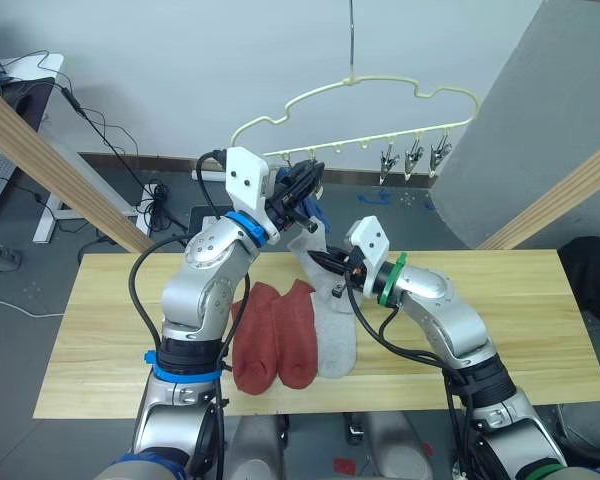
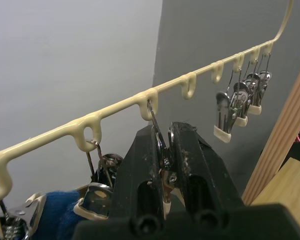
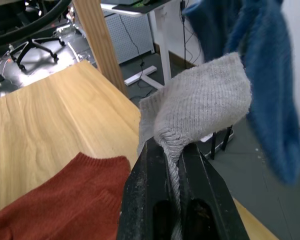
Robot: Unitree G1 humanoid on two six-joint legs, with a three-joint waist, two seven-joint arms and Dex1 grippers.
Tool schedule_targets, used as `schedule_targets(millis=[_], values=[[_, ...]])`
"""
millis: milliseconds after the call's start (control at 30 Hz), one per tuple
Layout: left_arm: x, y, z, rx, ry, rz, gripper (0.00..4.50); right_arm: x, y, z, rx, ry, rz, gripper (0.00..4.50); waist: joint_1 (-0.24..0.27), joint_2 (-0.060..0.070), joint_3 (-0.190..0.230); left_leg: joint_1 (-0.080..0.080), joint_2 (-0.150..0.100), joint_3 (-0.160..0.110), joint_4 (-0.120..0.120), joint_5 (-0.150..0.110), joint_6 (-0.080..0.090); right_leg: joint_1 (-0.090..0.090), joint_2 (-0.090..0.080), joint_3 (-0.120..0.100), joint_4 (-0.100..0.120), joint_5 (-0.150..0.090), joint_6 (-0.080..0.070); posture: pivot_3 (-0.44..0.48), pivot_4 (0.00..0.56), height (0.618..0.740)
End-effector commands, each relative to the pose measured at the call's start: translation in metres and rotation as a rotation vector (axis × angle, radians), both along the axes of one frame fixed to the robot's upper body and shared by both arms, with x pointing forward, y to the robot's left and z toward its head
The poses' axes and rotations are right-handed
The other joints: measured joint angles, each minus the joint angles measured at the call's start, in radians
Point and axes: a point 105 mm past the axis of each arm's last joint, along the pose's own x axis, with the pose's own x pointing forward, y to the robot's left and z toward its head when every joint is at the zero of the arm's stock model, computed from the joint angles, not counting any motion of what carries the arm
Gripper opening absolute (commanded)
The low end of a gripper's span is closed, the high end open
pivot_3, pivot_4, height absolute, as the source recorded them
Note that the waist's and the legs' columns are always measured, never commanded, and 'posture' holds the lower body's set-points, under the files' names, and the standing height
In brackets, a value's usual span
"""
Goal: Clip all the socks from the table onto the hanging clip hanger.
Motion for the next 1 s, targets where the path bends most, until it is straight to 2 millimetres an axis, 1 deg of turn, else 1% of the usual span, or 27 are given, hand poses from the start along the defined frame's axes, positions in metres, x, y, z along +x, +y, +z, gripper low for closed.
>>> schedule_targets(millis=[33,367,633,867,1000], values=[[-0.009,-0.001,0.013,-0.009,-0.057,-0.018,0.12,0.002,0.001,0.021,0.051,-0.073,0.005,0.00,0.000,0.000,0.000,0.000,0.000,0.000,0.000,0.000,0.000,0.000,0.000,0.000,0.000,0.000,0.000,-0.126,0.342,0.740],[-0.009,-0.001,0.012,-0.004,-0.052,-0.022,0.12,0.007,0.005,0.034,0.068,-0.112,0.012,0.00,0.000,0.000,0.000,0.000,0.000,0.000,0.000,0.000,0.000,0.000,0.000,0.000,0.000,0.000,0.000,-0.126,0.342,0.740],[-0.010,-0.001,0.010,-0.002,-0.047,-0.017,0.12,0.011,0.003,0.040,0.090,-0.131,-0.010,0.00,0.000,0.000,0.000,0.000,0.000,0.000,0.000,0.000,0.000,0.000,0.000,0.000,0.000,0.000,0.000,-0.124,0.340,0.740],[-0.010,-0.001,0.009,0.000,-0.045,-0.019,0.12,0.012,0.004,0.044,0.104,-0.143,-0.013,0.00,0.000,0.000,0.000,0.000,0.000,0.000,0.000,0.000,0.000,0.000,0.000,0.000,0.000,0.000,0.000,-0.123,0.338,0.740],[-0.010,0.000,0.009,0.005,-0.044,-0.008,0.12,0.010,0.006,0.052,0.123,-0.159,-0.004,0.00,0.000,0.000,0.000,0.000,0.000,0.000,0.000,0.000,0.000,0.000,0.000,0.000,0.000,0.000,0.000,-0.123,0.338,0.740]])
